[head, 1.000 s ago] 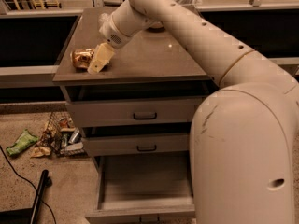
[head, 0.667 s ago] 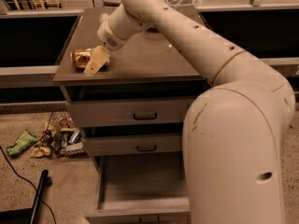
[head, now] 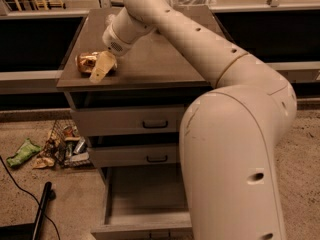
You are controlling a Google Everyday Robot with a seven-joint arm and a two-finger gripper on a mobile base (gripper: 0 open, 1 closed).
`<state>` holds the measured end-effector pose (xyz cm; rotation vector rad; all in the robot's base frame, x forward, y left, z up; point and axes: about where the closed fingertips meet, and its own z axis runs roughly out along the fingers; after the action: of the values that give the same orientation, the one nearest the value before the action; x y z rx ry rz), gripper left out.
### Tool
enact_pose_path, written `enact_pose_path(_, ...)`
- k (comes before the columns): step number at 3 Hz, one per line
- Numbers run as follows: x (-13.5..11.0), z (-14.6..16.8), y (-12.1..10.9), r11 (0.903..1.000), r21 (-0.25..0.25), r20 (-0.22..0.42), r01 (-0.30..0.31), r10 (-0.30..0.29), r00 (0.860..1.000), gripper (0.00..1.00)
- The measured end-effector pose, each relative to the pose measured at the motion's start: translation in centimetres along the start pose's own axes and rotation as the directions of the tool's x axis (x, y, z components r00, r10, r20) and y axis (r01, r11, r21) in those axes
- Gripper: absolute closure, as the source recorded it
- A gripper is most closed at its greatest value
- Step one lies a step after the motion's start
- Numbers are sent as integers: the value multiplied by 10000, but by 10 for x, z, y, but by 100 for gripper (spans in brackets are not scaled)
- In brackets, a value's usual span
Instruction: Place orange can into bottom drawer
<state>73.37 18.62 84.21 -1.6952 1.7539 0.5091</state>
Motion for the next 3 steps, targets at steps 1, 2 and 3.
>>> enact_pose_path(1, 5, 5, -3, 10000, -22, -325, -32, 31, 9995, 19)
enact_pose_path(2, 8, 6, -5, 10000, 24, -548, -22, 23, 9985, 42)
enact_pose_path(3, 8, 6, -5, 10000, 26, -546, -20, 21, 9985, 65)
